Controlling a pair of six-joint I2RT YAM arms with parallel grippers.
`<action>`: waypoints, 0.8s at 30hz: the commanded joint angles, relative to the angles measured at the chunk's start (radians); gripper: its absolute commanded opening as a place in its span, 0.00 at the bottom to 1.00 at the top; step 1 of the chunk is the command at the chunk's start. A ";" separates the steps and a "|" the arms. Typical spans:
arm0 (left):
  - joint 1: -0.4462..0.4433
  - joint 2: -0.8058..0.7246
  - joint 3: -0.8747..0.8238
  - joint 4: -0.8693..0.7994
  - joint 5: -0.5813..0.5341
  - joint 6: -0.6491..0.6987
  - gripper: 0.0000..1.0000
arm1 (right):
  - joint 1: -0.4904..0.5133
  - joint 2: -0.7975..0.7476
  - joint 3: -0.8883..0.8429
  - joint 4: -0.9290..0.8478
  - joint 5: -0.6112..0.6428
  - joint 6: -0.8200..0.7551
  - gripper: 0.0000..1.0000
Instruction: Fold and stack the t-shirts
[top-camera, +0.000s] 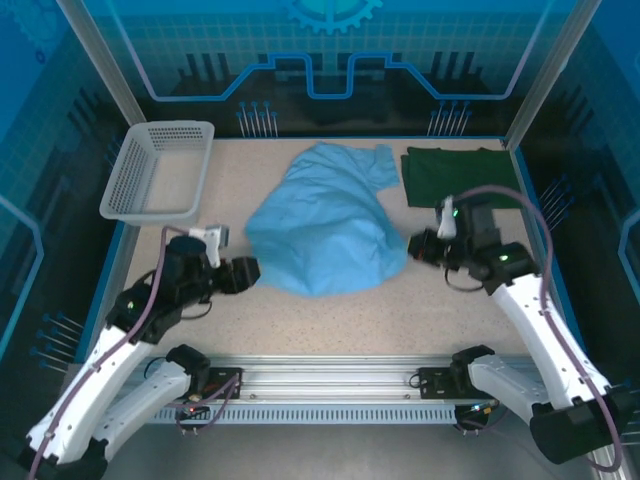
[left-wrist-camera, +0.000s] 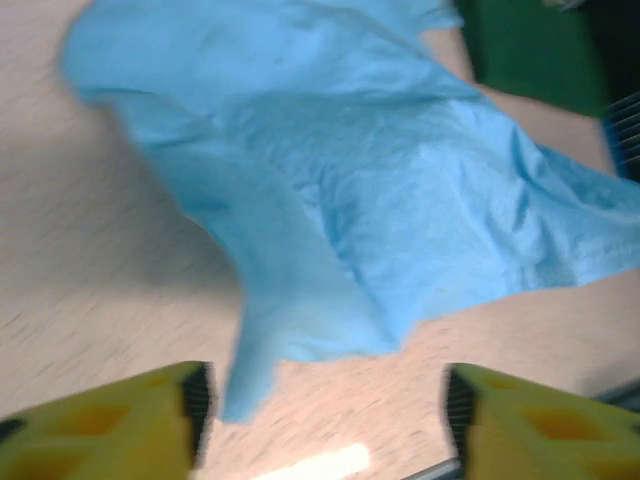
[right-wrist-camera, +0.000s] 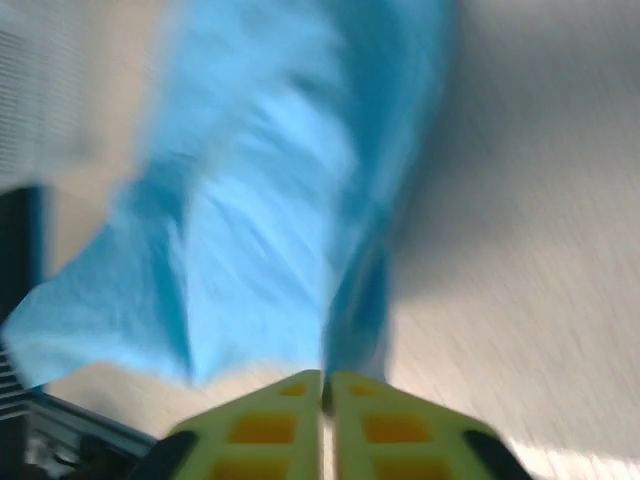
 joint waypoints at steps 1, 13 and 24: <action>0.013 -0.034 0.067 0.011 -0.190 -0.034 0.76 | -0.039 -0.116 -0.016 -0.075 0.061 0.099 0.45; 0.038 0.619 0.237 0.074 0.040 -0.174 0.86 | -0.038 0.461 0.221 -0.023 0.163 0.042 0.61; 0.063 0.757 -0.045 0.226 0.094 -0.528 0.88 | 0.060 0.796 0.119 0.140 0.067 0.034 0.50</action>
